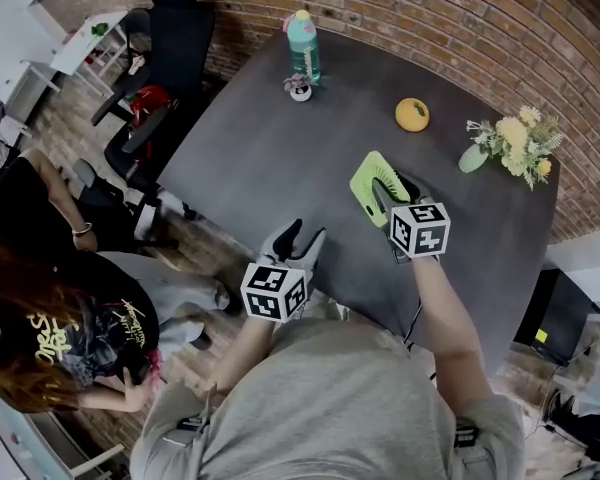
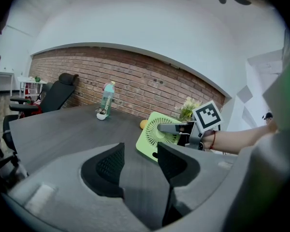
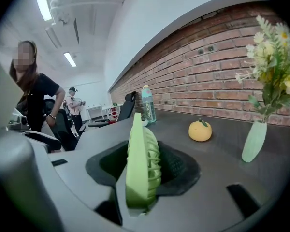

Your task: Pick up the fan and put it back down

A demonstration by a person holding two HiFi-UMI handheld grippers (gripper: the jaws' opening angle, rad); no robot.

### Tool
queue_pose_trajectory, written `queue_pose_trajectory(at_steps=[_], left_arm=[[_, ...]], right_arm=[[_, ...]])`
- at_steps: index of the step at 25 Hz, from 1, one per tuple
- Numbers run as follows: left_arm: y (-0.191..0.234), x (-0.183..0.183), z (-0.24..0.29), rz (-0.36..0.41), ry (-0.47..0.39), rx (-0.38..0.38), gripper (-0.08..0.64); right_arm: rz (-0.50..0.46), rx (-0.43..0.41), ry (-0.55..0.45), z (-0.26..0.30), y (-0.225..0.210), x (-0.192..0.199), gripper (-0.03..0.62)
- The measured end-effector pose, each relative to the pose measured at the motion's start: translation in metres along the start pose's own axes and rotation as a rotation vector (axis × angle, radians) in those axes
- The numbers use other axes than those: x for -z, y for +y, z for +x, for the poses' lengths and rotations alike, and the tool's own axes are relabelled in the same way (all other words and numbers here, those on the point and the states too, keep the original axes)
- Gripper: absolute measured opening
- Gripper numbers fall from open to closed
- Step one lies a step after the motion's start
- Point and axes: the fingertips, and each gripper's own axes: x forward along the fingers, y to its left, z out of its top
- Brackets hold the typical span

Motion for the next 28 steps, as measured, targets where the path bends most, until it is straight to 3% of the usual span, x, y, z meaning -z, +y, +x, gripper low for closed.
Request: queue_pose_trajectory(at_steps=[11,28], left_arm=[[0.024,0.012,-0.006,-0.056,0.002,-0.074,0.202],[0.036,0.016,-0.004,-0.077,0.008,-0.112,0.202]], right_arm=[[-0.02,-0.071,0.032,0.046,0.022,0.0,0.186],[-0.026,-0.117,0.06,0.087,0.035,0.002,0.186]])
